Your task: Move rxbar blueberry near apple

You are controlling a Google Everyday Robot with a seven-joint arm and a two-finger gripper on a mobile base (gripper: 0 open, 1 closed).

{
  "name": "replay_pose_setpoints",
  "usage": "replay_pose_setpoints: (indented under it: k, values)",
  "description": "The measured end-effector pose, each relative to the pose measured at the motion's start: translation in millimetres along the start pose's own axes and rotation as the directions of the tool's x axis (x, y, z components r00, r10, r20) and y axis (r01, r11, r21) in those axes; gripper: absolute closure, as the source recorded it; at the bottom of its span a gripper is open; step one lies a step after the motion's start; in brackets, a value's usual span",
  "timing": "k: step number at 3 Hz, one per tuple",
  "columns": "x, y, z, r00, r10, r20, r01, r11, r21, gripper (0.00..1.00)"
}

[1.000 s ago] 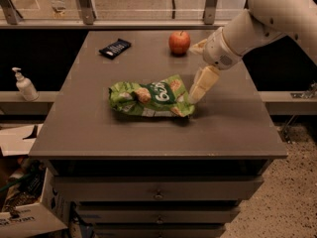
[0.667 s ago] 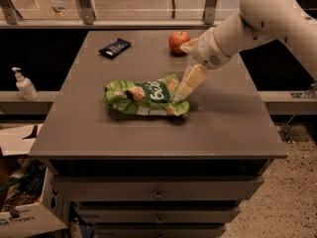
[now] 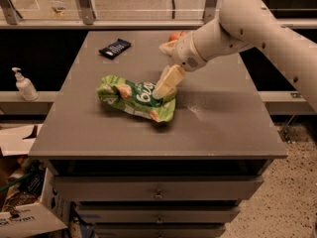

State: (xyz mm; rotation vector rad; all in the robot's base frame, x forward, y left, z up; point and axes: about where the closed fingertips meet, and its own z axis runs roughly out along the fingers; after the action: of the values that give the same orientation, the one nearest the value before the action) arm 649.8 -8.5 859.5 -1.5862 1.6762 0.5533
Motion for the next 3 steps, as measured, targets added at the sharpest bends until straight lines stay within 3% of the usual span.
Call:
replay_pose_setpoints:
  k: [2,3]
  values:
    - [-32.9,41.9,44.0,0.993,0.063,0.096,-0.06,0.9976,-0.033,0.0]
    - [-31.5,41.9,43.2,0.992,0.069,0.102,-0.066,0.9973,-0.032,0.0]
